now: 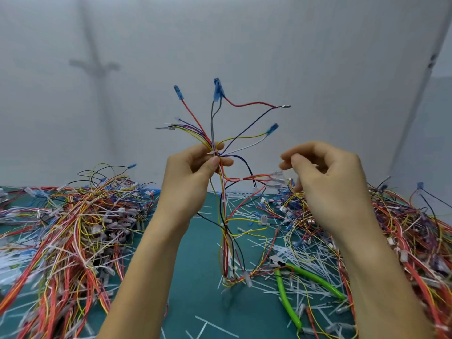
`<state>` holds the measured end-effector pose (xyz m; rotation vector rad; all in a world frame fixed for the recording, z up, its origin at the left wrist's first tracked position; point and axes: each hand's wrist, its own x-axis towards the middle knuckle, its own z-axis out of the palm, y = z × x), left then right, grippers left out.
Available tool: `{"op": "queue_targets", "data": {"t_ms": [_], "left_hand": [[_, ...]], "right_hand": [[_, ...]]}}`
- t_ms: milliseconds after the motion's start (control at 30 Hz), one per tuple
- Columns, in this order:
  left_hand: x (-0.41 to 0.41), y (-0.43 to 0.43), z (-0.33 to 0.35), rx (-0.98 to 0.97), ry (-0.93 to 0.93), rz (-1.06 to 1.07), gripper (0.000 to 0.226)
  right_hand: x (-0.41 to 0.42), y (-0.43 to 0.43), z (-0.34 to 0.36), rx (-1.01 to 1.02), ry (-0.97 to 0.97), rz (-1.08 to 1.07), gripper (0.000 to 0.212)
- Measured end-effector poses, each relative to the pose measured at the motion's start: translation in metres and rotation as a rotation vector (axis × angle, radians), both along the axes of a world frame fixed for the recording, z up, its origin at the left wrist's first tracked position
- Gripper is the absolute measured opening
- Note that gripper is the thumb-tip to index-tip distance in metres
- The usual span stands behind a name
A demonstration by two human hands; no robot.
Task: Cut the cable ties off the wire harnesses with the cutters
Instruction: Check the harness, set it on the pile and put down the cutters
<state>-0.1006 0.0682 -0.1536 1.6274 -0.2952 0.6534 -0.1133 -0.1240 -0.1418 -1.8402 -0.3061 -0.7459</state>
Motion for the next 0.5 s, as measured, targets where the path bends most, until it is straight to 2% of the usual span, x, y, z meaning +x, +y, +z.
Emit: {"op": "queue_targets", "data": {"t_ms": [167, 400, 500], "left_hand": [[0.002, 0.001, -0.001, -0.034, 0.003, 0.043, 0.025], [0.0, -0.002, 0.0, -0.1, 0.016, 0.07, 0.023], [0.001, -0.004, -0.001, -0.213, 0.043, -0.006, 0.014]], "right_hand": [[0.0, -0.002, 0.001, -0.016, 0.06, 0.022, 0.021], [-0.007, 0.017, -0.004, -0.375, 0.154, 0.125, 0.01], [-0.009, 0.03, -0.01, -0.581, 0.183, 0.122, 0.027]]}}
